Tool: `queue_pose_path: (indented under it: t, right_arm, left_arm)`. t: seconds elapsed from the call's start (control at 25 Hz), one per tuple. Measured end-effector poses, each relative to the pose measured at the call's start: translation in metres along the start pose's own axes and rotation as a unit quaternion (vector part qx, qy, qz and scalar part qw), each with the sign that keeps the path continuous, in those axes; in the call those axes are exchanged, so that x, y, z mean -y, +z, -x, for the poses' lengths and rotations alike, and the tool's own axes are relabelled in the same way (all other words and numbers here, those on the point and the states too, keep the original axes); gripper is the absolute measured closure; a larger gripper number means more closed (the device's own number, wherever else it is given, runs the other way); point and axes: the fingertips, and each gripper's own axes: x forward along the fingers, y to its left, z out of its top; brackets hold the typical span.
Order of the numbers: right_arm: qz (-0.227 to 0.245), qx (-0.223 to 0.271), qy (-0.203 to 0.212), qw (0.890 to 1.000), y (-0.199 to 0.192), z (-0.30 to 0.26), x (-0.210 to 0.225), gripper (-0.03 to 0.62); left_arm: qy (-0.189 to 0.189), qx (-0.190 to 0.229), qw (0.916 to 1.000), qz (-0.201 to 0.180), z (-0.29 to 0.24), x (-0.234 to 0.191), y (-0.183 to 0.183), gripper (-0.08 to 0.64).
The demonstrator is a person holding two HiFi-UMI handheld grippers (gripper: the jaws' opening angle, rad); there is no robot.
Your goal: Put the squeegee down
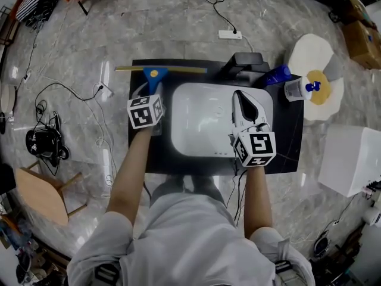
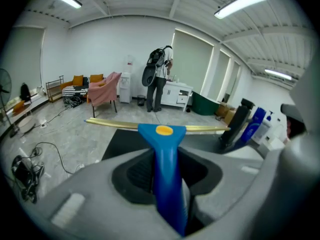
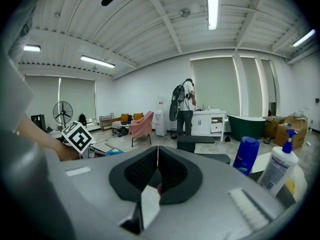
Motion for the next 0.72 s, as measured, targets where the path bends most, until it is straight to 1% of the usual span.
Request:
queue_pose_path:
  t: [0.12, 0.36, 0.72]
  right_arm:
    - [-0.001, -0.003, 0.001, 1.000, -0.004, -0.005, 0.004, 0.586]
    - [-0.010, -0.010, 0.000, 1.000, -0.013, -0.009, 0.012, 0.586]
    - [-0.013, -0.024, -0.004, 1.000, -0.026, -0.012, 0.022, 0.588]
  left_arm:
    - [0.003, -0.015, 0.9999, 0.006, -0.014, 0.001, -0.009, 0.431]
    - [0.006, -0.039, 0.9992, 0.003, -0.031, 0.004, -0.024, 0.430]
    - [0.010, -0.060, 0.9979, 0.021, -0.049, 0.004, -0.037, 0.428]
